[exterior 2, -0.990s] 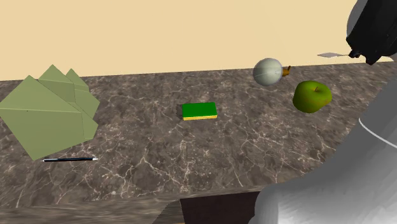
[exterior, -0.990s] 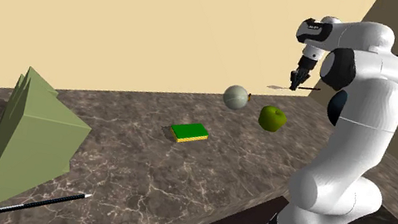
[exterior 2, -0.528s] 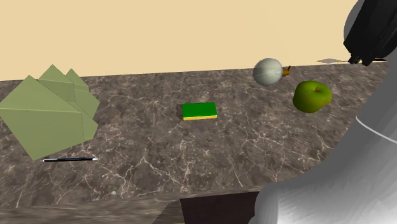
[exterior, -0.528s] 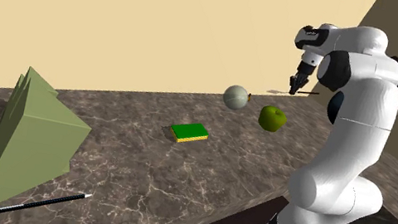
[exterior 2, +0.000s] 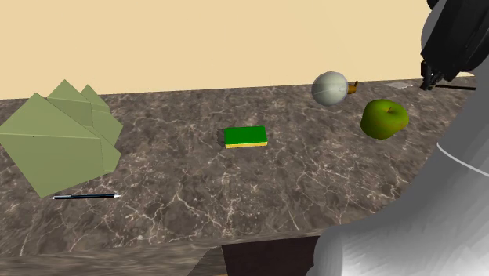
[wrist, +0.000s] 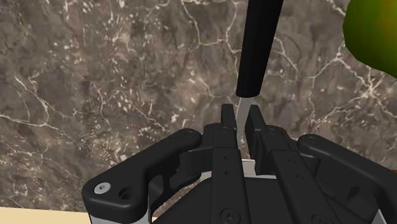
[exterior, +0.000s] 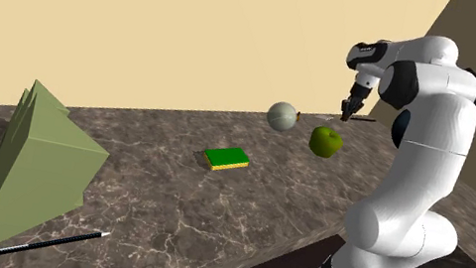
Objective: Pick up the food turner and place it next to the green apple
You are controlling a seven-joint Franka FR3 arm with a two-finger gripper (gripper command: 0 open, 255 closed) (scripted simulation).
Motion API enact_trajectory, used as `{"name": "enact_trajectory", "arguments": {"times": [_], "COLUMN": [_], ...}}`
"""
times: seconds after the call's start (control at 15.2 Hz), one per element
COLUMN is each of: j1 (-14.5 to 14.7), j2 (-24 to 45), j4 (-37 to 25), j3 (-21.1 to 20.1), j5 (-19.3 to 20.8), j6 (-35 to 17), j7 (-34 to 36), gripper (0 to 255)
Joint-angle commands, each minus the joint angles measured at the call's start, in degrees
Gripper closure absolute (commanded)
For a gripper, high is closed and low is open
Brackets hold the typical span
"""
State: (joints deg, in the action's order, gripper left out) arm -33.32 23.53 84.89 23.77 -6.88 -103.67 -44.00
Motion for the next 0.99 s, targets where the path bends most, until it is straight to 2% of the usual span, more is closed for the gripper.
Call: {"name": "enact_trajectory", "arguments": {"times": [0.0, 0.92], "j1": [0.1, 0.0], "j2": [0.2, 3.1], "j4": [1.1, 7.9], "j3": [-0.1, -0.8], "j5": [-0.1, -1.4], "j6": [-1.4, -10.8], "j7": [0.0, -0.6], "gripper": [255, 255]}}
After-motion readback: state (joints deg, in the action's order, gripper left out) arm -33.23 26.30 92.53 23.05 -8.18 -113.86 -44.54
